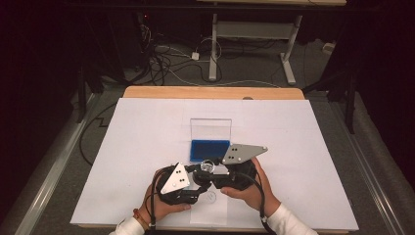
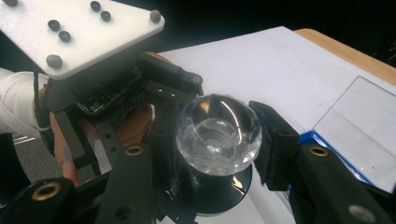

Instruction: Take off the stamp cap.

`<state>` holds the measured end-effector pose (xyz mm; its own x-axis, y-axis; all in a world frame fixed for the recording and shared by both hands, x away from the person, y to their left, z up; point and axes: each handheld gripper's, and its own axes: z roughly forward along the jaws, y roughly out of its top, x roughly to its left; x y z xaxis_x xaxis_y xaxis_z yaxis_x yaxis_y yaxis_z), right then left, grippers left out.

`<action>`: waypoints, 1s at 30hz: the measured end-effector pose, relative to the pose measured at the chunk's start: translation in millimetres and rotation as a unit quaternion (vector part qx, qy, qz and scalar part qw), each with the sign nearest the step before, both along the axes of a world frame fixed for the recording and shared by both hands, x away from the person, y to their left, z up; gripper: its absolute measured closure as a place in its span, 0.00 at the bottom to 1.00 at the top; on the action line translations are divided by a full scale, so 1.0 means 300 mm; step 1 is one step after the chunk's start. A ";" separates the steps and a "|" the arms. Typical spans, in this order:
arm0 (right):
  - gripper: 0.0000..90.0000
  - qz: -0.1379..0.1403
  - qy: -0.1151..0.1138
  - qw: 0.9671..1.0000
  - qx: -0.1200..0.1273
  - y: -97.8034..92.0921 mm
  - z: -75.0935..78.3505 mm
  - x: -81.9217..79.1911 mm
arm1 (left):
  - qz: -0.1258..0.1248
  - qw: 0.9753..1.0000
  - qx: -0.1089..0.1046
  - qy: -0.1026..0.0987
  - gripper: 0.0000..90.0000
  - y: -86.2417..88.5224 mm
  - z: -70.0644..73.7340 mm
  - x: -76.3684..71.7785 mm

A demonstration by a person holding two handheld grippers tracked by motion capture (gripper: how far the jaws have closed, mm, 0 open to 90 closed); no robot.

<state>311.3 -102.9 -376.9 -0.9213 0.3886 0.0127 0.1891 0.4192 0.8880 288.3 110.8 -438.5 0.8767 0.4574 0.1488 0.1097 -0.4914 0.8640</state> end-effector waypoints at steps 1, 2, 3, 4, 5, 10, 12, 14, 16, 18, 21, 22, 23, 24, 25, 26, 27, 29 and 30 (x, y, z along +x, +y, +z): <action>0.63 0.000 0.001 1.000 0.000 -0.001 -0.002 0.002 | 0.001 1.000 0.004 -0.002 0.40 -0.001 0.001 0.000; 0.63 0.000 0.003 1.000 0.001 -0.003 -0.003 0.003 | 0.002 1.000 0.007 -0.004 0.40 -0.002 0.001 -0.002; 0.63 0.001 0.004 1.000 0.002 -0.004 -0.005 0.004 | 0.003 1.000 0.009 -0.005 0.40 -0.004 0.002 -0.003; 0.63 0.002 0.005 1.000 0.002 -0.006 -0.005 0.006 | 0.004 1.000 0.011 -0.007 0.40 -0.005 0.003 -0.004; 0.63 0.001 0.006 1.000 0.003 -0.008 -0.006 0.006 | 0.004 1.000 0.012 -0.008 0.40 -0.005 0.003 -0.004; 0.63 0.001 0.014 1.000 0.004 -0.013 -0.011 0.010 | 0.002 1.000 0.027 -0.008 0.40 -0.007 0.005 -0.003; 0.63 0.002 0.014 1.000 0.004 -0.013 -0.015 0.010 | 0.002 0.999 0.032 -0.007 0.40 -0.008 0.005 -0.004; 0.63 0.002 0.014 1.000 0.002 -0.013 -0.017 0.009 | 0.000 0.999 0.039 -0.006 0.41 -0.009 0.007 -0.003; 0.63 0.003 0.015 1.000 0.000 -0.013 -0.018 0.009 | -0.004 0.999 0.049 -0.005 0.41 -0.008 0.011 -0.002; 0.63 0.002 0.017 1.000 0.001 -0.014 -0.021 0.009 | -0.005 0.999 0.052 -0.002 0.41 -0.007 0.013 -0.002; 0.63 0.003 0.020 1.000 0.000 -0.014 -0.025 0.010 | -0.006 0.999 0.054 0.004 0.41 -0.009 0.010 -0.003; 0.63 0.003 0.022 1.000 0.001 -0.015 -0.026 0.011 | -0.007 0.998 0.054 0.007 0.41 -0.009 0.010 -0.002; 0.63 0.003 0.025 1.000 0.000 -0.016 -0.028 0.012 | -0.006 0.998 0.057 0.006 0.41 -0.009 0.010 -0.003; 0.63 0.003 0.027 1.000 0.002 -0.017 -0.029 0.013 | -0.005 0.998 0.055 0.009 0.41 -0.010 0.010 -0.004; 0.63 0.003 0.030 1.000 0.005 -0.018 -0.031 0.015 | -0.007 0.999 0.048 0.015 0.41 -0.009 0.009 -0.003; 0.63 0.003 0.033 0.999 0.007 -0.021 -0.031 0.017 | -0.006 0.999 0.042 0.018 0.41 -0.010 0.007 -0.003; 0.63 0.002 0.035 0.999 0.010 -0.023 -0.032 0.019 | -0.005 0.999 0.041 0.019 0.41 -0.011 0.007 -0.003; 0.63 0.002 0.034 0.999 0.008 -0.023 -0.032 0.018 | -0.005 0.999 0.039 0.025 0.41 -0.011 0.007 -0.001; 0.63 0.000 0.034 0.999 0.010 -0.024 -0.033 0.017 | -0.006 0.999 0.039 0.028 0.41 -0.010 0.008 0.000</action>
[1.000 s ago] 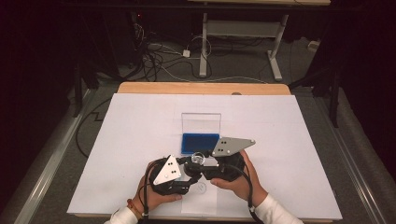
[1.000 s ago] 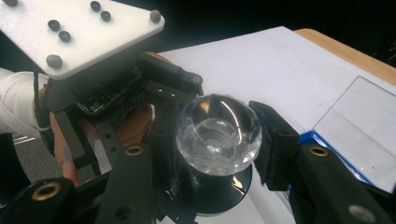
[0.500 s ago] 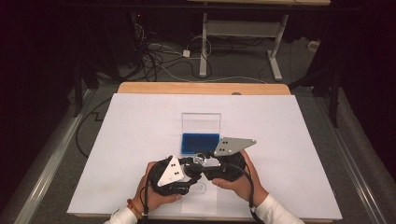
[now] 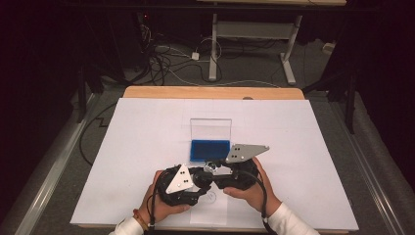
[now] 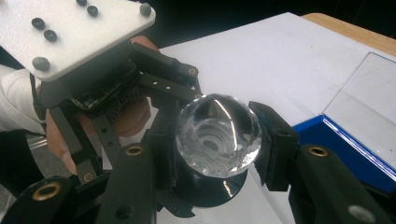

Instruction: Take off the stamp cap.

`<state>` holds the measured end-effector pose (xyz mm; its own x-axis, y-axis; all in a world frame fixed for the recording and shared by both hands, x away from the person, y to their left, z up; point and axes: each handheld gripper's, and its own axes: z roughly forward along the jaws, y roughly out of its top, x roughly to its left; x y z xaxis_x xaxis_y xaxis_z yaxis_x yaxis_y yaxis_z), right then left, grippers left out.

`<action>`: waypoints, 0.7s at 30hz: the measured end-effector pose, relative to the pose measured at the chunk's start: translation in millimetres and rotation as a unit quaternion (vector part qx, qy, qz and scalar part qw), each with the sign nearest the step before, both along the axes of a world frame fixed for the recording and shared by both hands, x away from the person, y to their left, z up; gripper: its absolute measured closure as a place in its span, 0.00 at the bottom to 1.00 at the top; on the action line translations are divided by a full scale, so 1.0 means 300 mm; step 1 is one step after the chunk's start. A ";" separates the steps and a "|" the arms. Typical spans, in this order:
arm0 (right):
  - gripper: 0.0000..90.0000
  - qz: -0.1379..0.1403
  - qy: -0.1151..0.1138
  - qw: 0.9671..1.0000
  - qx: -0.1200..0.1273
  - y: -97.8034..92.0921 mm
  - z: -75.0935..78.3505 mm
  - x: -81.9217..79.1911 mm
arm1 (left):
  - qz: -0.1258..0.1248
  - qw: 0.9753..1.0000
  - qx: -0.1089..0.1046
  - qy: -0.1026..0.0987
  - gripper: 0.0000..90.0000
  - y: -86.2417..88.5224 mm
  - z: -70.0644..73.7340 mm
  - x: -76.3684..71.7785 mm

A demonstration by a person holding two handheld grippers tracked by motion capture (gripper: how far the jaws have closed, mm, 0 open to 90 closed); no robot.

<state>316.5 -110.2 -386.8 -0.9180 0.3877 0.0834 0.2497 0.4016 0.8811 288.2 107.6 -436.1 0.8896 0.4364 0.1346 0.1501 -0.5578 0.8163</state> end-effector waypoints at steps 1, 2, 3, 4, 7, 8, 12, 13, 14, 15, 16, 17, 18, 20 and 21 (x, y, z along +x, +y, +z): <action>0.63 0.000 0.000 1.000 0.002 -0.001 -0.001 0.001 | 0.002 1.000 -0.002 0.001 0.41 0.000 0.001 0.000; 0.63 -0.001 0.000 1.000 0.003 -0.003 -0.001 0.001 | 0.004 1.000 -0.006 0.003 0.41 0.001 0.001 0.001; 0.63 -0.003 -0.001 1.000 0.006 -0.005 -0.001 0.000 | 0.002 1.000 -0.010 0.010 0.41 0.001 0.002 0.003; 0.63 -0.004 -0.002 1.000 0.008 -0.005 -0.001 -0.002 | 0.001 1.000 -0.007 0.011 0.41 0.000 0.003 0.003; 0.63 -0.008 -0.010 1.000 0.004 -0.001 -0.002 -0.011 | 0.003 1.000 -0.005 0.016 0.41 -0.003 0.001 0.004; 0.63 -0.009 -0.014 1.000 0.002 0.001 -0.004 -0.014 | 0.001 1.000 -0.006 0.019 0.41 -0.003 -0.001 0.005; 0.63 -0.013 -0.017 1.000 0.002 0.004 -0.010 -0.020 | -0.003 1.000 -0.008 0.027 0.41 0.000 -0.003 0.009; 0.63 -0.014 -0.018 1.000 0.003 0.004 -0.011 -0.021 | -0.003 1.000 -0.007 0.026 0.41 0.000 -0.003 0.008; 0.63 -0.014 -0.019 1.000 0.003 0.004 -0.011 -0.022 | -0.004 1.000 -0.008 0.027 0.41 0.001 -0.003 0.009; 0.63 -0.015 -0.021 1.000 0.004 0.005 -0.012 -0.023 | -0.004 1.000 -0.009 0.027 0.41 0.001 -0.003 0.008; 0.63 -0.016 -0.021 1.000 0.005 0.005 -0.013 -0.025 | -0.004 1.000 -0.007 0.026 0.41 0.001 -0.003 0.008; 0.63 -0.016 -0.020 1.000 0.006 0.005 -0.014 -0.026 | -0.005 1.000 -0.008 0.027 0.41 0.002 -0.003 0.008; 0.63 -0.018 -0.020 1.000 0.008 0.003 -0.015 -0.026 | -0.006 1.000 -0.011 0.028 0.41 0.003 -0.003 0.008; 0.63 -0.020 -0.018 1.000 0.016 0.000 -0.017 -0.027 | -0.006 1.000 -0.009 0.027 0.41 0.003 -0.003 0.007; 0.63 -0.020 -0.020 1.000 0.014 0.001 -0.018 -0.028 | -0.007 1.000 -0.008 0.026 0.41 0.003 -0.003 0.007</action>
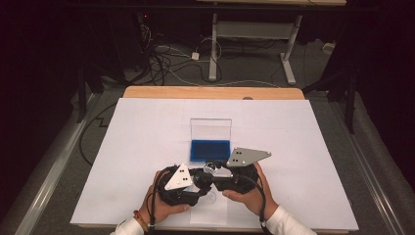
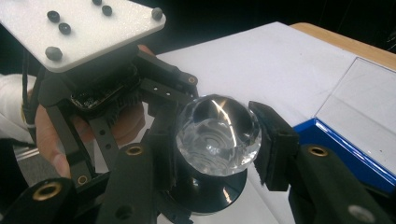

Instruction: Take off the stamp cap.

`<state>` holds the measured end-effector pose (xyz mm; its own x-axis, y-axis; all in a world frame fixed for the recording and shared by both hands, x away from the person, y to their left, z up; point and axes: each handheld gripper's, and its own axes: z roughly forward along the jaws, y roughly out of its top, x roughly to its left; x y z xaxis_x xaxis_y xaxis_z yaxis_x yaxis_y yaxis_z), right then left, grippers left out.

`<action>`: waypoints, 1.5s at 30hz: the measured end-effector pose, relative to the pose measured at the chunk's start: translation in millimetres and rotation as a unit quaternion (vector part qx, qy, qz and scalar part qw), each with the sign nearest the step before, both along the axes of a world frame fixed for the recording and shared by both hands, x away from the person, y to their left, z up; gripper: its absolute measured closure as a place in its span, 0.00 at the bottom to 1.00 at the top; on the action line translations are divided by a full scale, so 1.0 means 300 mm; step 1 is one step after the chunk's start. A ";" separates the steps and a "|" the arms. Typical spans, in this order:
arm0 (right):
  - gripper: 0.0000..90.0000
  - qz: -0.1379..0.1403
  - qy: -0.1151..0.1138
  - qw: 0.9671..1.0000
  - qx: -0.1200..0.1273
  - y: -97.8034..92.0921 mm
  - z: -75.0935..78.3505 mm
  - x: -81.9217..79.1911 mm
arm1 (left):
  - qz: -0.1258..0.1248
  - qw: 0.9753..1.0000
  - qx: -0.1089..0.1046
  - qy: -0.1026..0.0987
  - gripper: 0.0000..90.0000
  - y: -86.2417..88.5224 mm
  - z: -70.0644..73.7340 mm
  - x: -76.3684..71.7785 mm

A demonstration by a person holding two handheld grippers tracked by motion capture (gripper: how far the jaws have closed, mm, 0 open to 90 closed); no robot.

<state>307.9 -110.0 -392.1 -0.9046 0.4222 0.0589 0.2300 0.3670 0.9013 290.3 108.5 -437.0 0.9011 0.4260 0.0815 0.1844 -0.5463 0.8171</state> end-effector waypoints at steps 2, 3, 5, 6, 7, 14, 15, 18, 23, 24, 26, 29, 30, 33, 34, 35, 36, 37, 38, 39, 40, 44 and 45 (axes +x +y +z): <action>0.63 -0.004 -0.001 1.000 0.002 0.001 -0.002 -0.004 | 0.000 1.000 -0.001 0.003 0.41 0.000 -0.001 0.000; 0.63 -0.005 -0.002 1.000 0.003 0.001 -0.003 -0.005 | -0.001 1.000 -0.002 0.003 0.41 0.000 -0.001 0.001; 0.63 -0.006 -0.005 1.000 0.003 0.002 -0.005 -0.008 | -0.003 1.000 -0.003 0.007 0.41 0.001 -0.002 0.001; 0.63 -0.007 -0.004 1.000 0.002 0.003 -0.004 -0.009 | -0.003 1.000 -0.004 0.008 0.41 0.001 -0.003 0.002; 0.63 -0.007 -0.007 1.000 0.002 0.003 -0.005 -0.010 | -0.003 1.000 -0.004 0.008 0.41 0.000 -0.003 0.001; 0.63 -0.009 -0.013 1.000 0.002 0.006 -0.009 -0.019 | -0.012 1.000 -0.011 0.018 0.41 0.003 -0.007 0.004; 0.63 -0.008 -0.016 1.000 0.002 0.006 -0.008 -0.020 | -0.014 1.000 -0.013 0.021 0.41 0.004 -0.008 0.006; 0.63 -0.007 -0.015 1.000 0.002 0.004 -0.011 -0.021 | -0.018 0.999 -0.015 0.026 0.41 0.005 -0.009 0.007; 0.63 -0.001 -0.019 1.000 -0.001 0.003 -0.013 -0.025 | -0.019 1.000 -0.007 0.023 0.41 0.005 -0.009 0.003; 0.63 0.000 -0.021 1.000 -0.003 0.003 -0.013 -0.025 | -0.021 0.999 -0.010 0.026 0.41 0.006 -0.009 0.004; 0.63 0.002 -0.026 1.000 -0.001 0.003 -0.012 -0.029 | -0.003 0.999 -0.012 0.043 0.41 0.021 -0.019 0.021; 0.63 0.005 -0.045 0.999 0.023 -0.024 0.031 -0.042 | 0.003 0.999 -0.010 0.046 0.41 0.048 -0.030 0.027; 0.63 -0.001 -0.052 0.998 0.023 -0.036 0.045 -0.042 | 0.002 0.999 -0.012 0.037 0.41 0.039 -0.021 0.018; 0.63 -0.011 -0.042 0.999 0.029 -0.068 0.049 -0.022 | -0.003 1.000 -0.008 0.022 0.41 0.021 -0.009 0.014; 0.63 -0.014 -0.040 0.999 0.023 -0.072 0.048 -0.019 | -0.002 1.000 -0.009 0.026 0.41 0.026 -0.013 0.018; 0.63 -0.016 -0.041 0.999 0.020 -0.074 0.047 -0.018 | 0.002 1.000 -0.007 0.027 0.41 0.032 -0.018 0.023; 0.63 -0.017 -0.043 0.999 0.014 -0.075 0.047 -0.019 | 0.006 1.000 -0.003 0.025 0.41 0.039 -0.022 0.025; 0.63 -0.018 -0.048 0.999 0.009 -0.076 0.049 -0.021 | 0.007 1.000 0.000 0.025 0.41 0.045 -0.024 0.026; 0.63 -0.019 -0.052 0.998 0.007 -0.078 0.050 -0.022 | 0.005 1.000 0.002 0.024 0.41 0.051 -0.024 0.026; 0.63 -0.018 -0.051 0.999 0.006 -0.081 0.051 -0.020 | 0.008 1.000 0.004 0.020 0.41 0.056 -0.023 0.026; 0.63 -0.020 -0.049 0.999 0.004 -0.085 0.052 -0.019 | 0.010 1.000 0.007 0.017 0.41 0.063 -0.022 0.027; 0.63 -0.027 -0.056 0.998 -0.003 -0.101 0.056 -0.016 | 0.014 1.000 0.013 0.012 0.41 0.095 -0.023 0.031; 0.63 -0.030 -0.057 0.998 -0.004 -0.104 0.058 -0.016 | 0.016 1.000 0.013 0.012 0.41 0.104 -0.024 0.031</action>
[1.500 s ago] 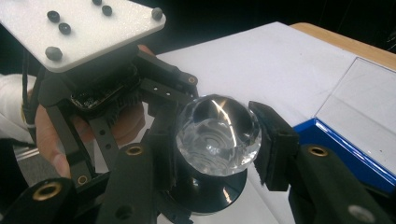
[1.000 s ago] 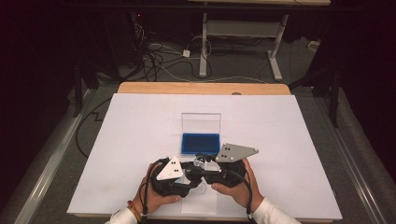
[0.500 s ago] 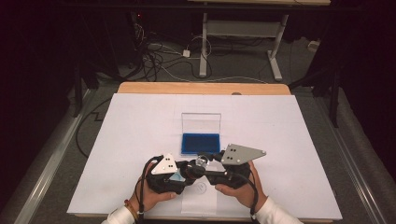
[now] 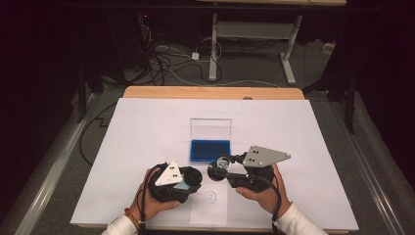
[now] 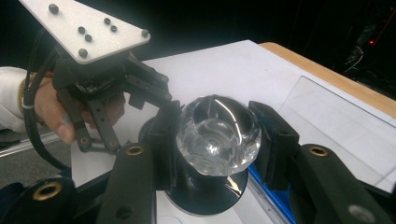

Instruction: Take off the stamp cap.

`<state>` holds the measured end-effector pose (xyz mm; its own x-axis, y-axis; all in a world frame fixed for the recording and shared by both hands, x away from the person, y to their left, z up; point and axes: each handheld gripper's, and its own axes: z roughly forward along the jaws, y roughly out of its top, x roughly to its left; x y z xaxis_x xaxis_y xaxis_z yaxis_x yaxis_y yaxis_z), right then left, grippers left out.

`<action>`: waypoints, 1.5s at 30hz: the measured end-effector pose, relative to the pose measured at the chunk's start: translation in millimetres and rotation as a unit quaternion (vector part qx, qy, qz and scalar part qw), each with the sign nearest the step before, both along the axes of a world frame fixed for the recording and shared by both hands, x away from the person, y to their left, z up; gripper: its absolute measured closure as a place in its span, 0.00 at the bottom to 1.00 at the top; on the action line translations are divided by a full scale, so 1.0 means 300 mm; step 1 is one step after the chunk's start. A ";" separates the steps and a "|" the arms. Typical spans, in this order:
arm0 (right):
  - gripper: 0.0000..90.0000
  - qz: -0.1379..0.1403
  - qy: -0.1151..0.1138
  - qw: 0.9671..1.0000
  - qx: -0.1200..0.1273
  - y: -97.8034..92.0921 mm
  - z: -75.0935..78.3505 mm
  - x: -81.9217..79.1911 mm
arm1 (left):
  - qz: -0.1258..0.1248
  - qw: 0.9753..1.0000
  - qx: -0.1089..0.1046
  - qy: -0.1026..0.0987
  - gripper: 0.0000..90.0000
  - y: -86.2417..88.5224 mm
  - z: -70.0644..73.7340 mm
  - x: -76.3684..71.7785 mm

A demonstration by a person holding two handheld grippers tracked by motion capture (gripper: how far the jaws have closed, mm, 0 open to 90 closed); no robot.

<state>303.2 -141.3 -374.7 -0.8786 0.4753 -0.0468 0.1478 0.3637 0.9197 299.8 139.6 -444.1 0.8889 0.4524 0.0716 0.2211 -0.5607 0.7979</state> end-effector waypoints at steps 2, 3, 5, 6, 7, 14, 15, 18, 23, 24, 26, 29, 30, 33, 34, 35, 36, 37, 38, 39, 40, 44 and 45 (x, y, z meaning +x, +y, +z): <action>0.63 -0.004 -0.001 1.000 -0.001 -0.009 0.004 0.002 | 0.007 1.000 0.005 -0.005 0.41 0.017 0.000 0.000; 0.63 -0.006 -0.001 1.000 0.000 -0.013 0.006 0.003 | 0.010 1.000 0.004 -0.006 0.41 0.027 0.002 0.000; 0.63 -0.009 0.000 1.000 -0.001 -0.020 0.007 0.006 | 0.016 1.000 0.008 -0.011 0.41 0.042 0.008 0.000; 0.63 -0.011 0.000 1.000 -0.001 -0.023 0.008 0.007 | 0.018 1.000 0.010 -0.015 0.41 0.048 0.010 -0.002; 0.63 -0.013 -0.001 1.000 -0.003 -0.026 0.008 0.007 | 0.020 1.000 0.005 -0.014 0.41 0.056 0.013 -0.002; 0.63 -0.021 -0.004 1.000 -0.005 -0.051 0.014 0.005 | 0.034 0.999 0.011 -0.024 0.41 0.099 0.026 -0.004; 0.63 -0.022 -0.005 1.000 -0.005 -0.055 0.015 0.005 | 0.036 0.999 0.008 -0.023 0.41 0.107 0.027 -0.004; 0.63 -0.024 -0.007 1.000 -0.006 -0.068 0.017 0.003 | 0.046 0.999 0.014 -0.026 0.41 0.127 0.027 -0.005; 0.63 -0.029 -0.009 0.999 -0.013 -0.085 0.018 0.001 | 0.054 0.998 0.013 -0.028 0.41 0.156 0.029 -0.013; 0.63 -0.030 -0.009 0.999 -0.014 -0.088 0.017 0.000 | 0.055 0.998 0.014 -0.029 0.41 0.161 0.030 -0.016; 0.63 -0.032 -0.011 0.999 -0.015 -0.096 0.017 0.001 | 0.059 0.998 0.017 -0.033 0.41 0.172 0.032 -0.023; 0.63 -0.034 -0.010 0.999 -0.018 -0.105 0.017 -0.001 | 0.061 0.997 0.015 -0.036 0.41 0.190 0.032 -0.032; 0.63 -0.034 -0.011 0.999 -0.020 -0.109 0.017 -0.001 | 0.060 0.997 0.012 -0.036 0.41 0.196 0.031 -0.035; 0.63 -0.037 -0.009 0.999 -0.021 -0.119 0.016 -0.001 | 0.062 0.997 0.009 -0.036 0.41 0.208 0.027 -0.042; 0.63 -0.038 -0.008 0.999 -0.022 -0.122 0.016 -0.001 | 0.062 0.997 0.009 -0.036 0.41 0.212 0.025 -0.044; 0.63 -0.039 -0.009 0.999 -0.024 -0.125 0.015 -0.001 | 0.063 0.997 0.009 -0.036 0.41 0.215 0.023 -0.047; 0.63 -0.040 -0.008 0.999 -0.025 -0.128 0.015 -0.001 | 0.062 0.997 0.010 -0.035 0.41 0.218 0.021 -0.049; 0.63 -0.040 -0.007 0.999 -0.025 -0.130 0.014 -0.001 | 0.063 0.997 0.010 -0.035 0.41 0.222 0.018 -0.052; 0.63 -0.041 -0.007 0.999 -0.027 -0.132 0.012 -0.001 | 0.063 0.997 0.010 -0.034 0.41 0.226 0.016 -0.053; 0.63 -0.042 -0.005 0.999 -0.027 -0.134 0.010 0.000 | 0.064 0.997 0.011 -0.033 0.41 0.231 0.013 -0.056; 0.63 -0.042 -0.003 0.999 -0.028 -0.134 0.008 -0.001 | 0.064 0.997 0.011 -0.033 0.41 0.236 0.010 -0.057; 0.63 -0.044 -0.002 0.999 -0.032 -0.139 0.004 0.000 | 0.071 0.997 0.008 -0.026 0.41 0.259 0.001 -0.063; 0.63 -0.044 -0.001 0.998 -0.033 -0.140 0.003 0.001 | 0.075 0.997 0.006 -0.025 0.41 0.266 -0.001 -0.064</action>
<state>303.5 -183.2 -373.8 -0.8332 0.5469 -0.0813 0.1807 0.4082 0.8948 280.5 219.3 -444.4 0.8067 0.5788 0.1194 0.2638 -0.5336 0.8036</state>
